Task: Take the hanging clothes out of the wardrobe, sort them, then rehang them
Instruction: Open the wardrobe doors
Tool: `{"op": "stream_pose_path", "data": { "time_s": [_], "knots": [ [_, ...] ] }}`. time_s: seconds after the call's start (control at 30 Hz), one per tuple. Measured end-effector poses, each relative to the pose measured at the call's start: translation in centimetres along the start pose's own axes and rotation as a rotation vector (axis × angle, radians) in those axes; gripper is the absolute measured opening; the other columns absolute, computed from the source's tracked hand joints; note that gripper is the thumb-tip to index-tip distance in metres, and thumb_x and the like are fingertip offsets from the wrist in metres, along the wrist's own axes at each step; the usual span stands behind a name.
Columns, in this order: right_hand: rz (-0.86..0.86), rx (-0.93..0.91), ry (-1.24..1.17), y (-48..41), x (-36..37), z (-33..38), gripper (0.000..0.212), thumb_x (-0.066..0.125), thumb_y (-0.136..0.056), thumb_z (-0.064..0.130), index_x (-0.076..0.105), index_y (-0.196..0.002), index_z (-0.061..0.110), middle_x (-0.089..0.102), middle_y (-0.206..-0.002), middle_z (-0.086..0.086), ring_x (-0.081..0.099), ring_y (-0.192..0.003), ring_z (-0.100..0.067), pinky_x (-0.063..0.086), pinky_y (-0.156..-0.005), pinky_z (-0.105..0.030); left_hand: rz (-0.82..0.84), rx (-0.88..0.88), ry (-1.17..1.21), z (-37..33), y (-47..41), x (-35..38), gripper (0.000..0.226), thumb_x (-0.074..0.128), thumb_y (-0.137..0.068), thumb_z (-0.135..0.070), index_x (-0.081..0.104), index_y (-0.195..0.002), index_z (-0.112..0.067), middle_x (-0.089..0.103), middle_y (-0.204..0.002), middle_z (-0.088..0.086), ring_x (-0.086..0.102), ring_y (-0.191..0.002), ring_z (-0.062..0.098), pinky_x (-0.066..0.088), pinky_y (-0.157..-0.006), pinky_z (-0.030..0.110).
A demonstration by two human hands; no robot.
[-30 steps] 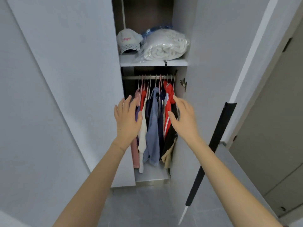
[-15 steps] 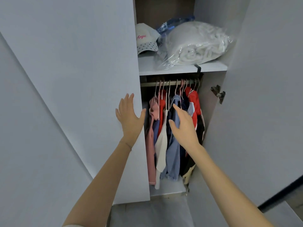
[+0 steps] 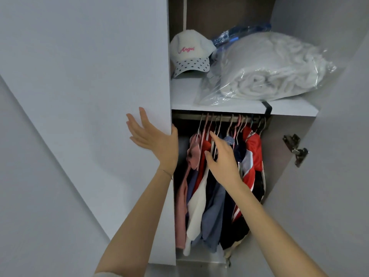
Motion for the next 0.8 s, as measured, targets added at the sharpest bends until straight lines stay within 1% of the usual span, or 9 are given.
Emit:
{"op": "stream_pose_path", "data": {
  "time_s": [0.13,0.17,0.27,0.33,0.47,0.53,0.6,0.67,0.8],
  "knots": [
    [0.047,0.005,-0.041,-1.1,1.3,-0.3,0.058,0.056,-0.097,0.015,0.035,-0.15,0.017,0.048,-0.142,-0.006,0.046,-0.129,-0.024,0.035,-0.112,-0.035,-0.036,0.027,-0.014,-0.4,0.5,-0.8,0.096,0.074,-0.067,-0.021,0.029,-0.152,-0.018,0.016,-0.161,0.013,0.014,-0.148,0.029,0.015,-0.118,0.055],
    [0.058,0.005,-0.059,-1.0,1.6,-0.1,0.057,0.056,-0.097,0.015,0.035,-0.15,0.017,0.048,-0.142,-0.006,0.048,-0.126,-0.025,0.035,-0.111,-0.033,-0.033,0.031,-0.014,-0.6,0.7,-1.2,0.096,0.074,-0.067,-0.021,0.029,-0.151,-0.017,0.016,-0.161,0.013,0.015,-0.148,0.029,0.016,-0.118,0.055],
    [0.074,-0.004,-0.096,-0.3,2.3,0.7,0.057,0.056,-0.096,0.013,0.036,-0.15,0.018,0.047,-0.145,-0.003,0.041,-0.133,-0.017,0.019,-0.105,-0.004,-0.004,0.025,-0.013,-0.9,1.2,-2.8,0.095,0.074,-0.069,-0.021,0.028,-0.152,-0.018,0.016,-0.161,0.012,0.015,-0.148,0.028,0.019,-0.118,0.053],
    [0.065,0.012,-0.126,0.5,2.4,1.5,0.058,0.056,-0.095,0.01,0.036,-0.149,0.018,0.047,-0.143,-0.003,0.04,-0.131,-0.011,0.016,-0.098,0.003,0.032,0.03,0.007,-0.8,2.0,-4.5,0.095,0.073,-0.071,-0.021,0.025,-0.153,-0.02,0.013,-0.162,0.008,0.012,-0.15,0.024,0.019,-0.119,0.051],
    [0.045,0.039,-0.275,3.1,2.3,4.8,0.058,0.058,-0.095,0.007,0.036,-0.149,0.014,0.051,-0.135,-0.009,0.051,-0.118,-0.012,0.035,-0.1,-0.007,0.106,0.088,0.106,0.0,3.9,-9.6,0.093,0.071,-0.076,-0.022,0.02,-0.153,-0.031,0.009,-0.163,-0.008,0.005,-0.151,0.01,0.018,-0.122,0.041],
    [0.066,0.001,-0.295,4.9,2.7,7.3,0.058,0.058,-0.096,0.01,0.036,-0.149,0.015,0.049,-0.136,-0.004,0.05,-0.122,-0.014,0.039,-0.111,-0.03,0.123,0.124,0.145,0.5,4.5,-12.9,0.091,0.072,-0.078,-0.023,0.02,-0.151,-0.039,0.013,-0.163,-0.013,0.01,-0.15,0.006,0.021,-0.12,0.036],
    [0.088,-0.035,-0.282,6.9,3.4,9.6,0.058,0.057,-0.097,0.011,0.034,-0.15,0.015,0.046,-0.138,0.0,0.047,-0.124,-0.017,0.037,-0.112,-0.042,0.142,0.138,0.198,0.7,5.0,-16.2,0.088,0.073,-0.08,-0.023,0.022,-0.148,-0.047,0.02,-0.161,-0.014,0.019,-0.148,0.004,0.023,-0.118,0.028],
    [0.084,-0.04,-0.266,9.3,4.2,11.8,0.058,0.057,-0.097,0.013,0.034,-0.15,0.015,0.048,-0.14,-0.005,0.046,-0.125,-0.018,0.036,-0.113,-0.039,0.166,0.13,0.258,0.9,5.4,-19.8,0.086,0.074,-0.082,-0.019,0.026,-0.145,-0.052,0.029,-0.158,-0.013,0.026,-0.145,0.002,0.024,-0.117,0.022],
    [0.091,-0.048,-0.254,15.0,5.9,16.4,0.057,0.055,-0.098,0.019,0.033,-0.15,0.021,0.046,-0.143,-0.002,0.039,-0.134,-0.013,0.028,-0.108,-0.02,0.16,0.071,0.354,2.9,5.5,-27.8,0.07,0.069,-0.083,-0.005,0.043,-0.146,-0.022,0.047,-0.148,-0.01,0.042,-0.136,0.002,0.039,-0.113,0.038]
  ]
}}
Point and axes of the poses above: each hand's wrist, its own y-axis away from the middle knuckle, its own x-axis out of the palm, z = x × y, the point moved 6 cm from there along -y, towards the middle knuckle
